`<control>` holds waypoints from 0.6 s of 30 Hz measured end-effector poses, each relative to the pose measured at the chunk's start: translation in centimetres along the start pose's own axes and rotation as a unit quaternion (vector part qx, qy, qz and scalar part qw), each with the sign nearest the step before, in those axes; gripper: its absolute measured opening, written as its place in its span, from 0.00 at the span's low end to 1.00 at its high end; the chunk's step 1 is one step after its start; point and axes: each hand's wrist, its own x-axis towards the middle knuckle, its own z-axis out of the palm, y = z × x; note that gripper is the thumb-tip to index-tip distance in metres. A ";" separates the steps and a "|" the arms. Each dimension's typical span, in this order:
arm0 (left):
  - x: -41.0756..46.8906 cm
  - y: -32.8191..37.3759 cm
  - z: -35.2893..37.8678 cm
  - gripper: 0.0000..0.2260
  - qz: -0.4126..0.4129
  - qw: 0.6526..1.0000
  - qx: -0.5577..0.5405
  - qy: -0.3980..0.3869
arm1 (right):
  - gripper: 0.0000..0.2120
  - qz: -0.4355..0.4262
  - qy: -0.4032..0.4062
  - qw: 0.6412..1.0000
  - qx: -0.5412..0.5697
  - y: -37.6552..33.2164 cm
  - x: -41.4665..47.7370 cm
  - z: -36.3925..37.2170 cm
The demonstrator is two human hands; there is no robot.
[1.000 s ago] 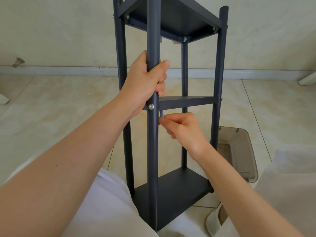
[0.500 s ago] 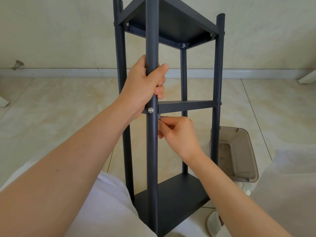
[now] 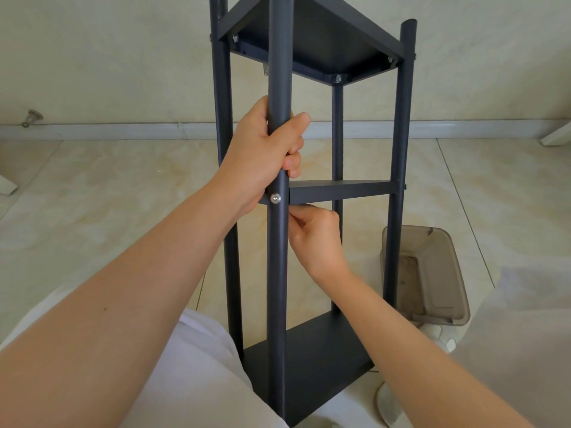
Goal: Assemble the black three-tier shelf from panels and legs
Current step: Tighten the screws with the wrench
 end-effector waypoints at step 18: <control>0.1 -0.2 -0.2 0.06 0.006 1.000 0.005 -0.001 | 0.14 0.219 -0.155 0.956 0.122 -2.3 -0.6 -4.1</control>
